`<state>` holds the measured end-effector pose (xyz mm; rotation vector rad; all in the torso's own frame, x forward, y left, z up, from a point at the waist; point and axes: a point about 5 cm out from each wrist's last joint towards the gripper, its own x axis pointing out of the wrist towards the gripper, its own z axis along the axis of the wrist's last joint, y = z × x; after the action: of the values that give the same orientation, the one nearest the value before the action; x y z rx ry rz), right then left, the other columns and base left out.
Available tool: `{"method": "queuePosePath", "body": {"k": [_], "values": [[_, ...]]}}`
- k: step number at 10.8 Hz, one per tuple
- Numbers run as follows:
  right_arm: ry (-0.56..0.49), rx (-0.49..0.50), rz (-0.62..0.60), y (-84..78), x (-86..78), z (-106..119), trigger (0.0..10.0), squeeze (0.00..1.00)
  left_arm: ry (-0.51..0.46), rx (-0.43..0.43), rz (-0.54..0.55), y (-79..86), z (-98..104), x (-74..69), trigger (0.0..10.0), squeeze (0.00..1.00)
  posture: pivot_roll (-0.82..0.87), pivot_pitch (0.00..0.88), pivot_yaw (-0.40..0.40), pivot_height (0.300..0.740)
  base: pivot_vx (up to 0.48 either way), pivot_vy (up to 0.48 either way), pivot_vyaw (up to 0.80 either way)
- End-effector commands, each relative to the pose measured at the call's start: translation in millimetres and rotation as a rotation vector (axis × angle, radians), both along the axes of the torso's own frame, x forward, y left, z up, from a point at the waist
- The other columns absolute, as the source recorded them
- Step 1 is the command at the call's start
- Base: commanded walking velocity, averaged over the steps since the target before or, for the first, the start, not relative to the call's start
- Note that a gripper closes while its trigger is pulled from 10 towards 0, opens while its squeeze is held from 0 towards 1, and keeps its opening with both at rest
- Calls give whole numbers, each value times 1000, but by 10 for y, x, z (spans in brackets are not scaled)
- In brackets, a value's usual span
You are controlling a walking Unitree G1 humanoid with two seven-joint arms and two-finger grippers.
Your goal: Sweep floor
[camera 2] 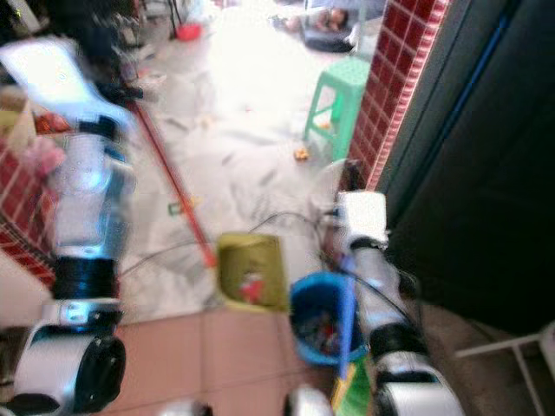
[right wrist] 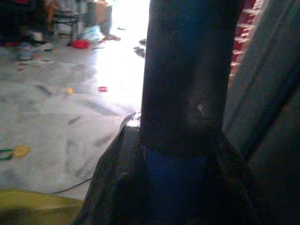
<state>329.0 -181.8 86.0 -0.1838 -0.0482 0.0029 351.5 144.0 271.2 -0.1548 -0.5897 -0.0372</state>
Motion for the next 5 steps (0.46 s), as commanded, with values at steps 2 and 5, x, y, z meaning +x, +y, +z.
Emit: {"method": "queuePosePath", "body": {"k": [2,5], "values": [[-5,-16,25,63,23,17,5647,0,-91,-28,15,67,201,-60,10000,0,-29,0,-8,740,0,0,0],[5,-14,30,61,21,1,10000,0,-105,-38,-19,14,249,-73,10000,0,-27,0,-10,740,0,0,0]]}}
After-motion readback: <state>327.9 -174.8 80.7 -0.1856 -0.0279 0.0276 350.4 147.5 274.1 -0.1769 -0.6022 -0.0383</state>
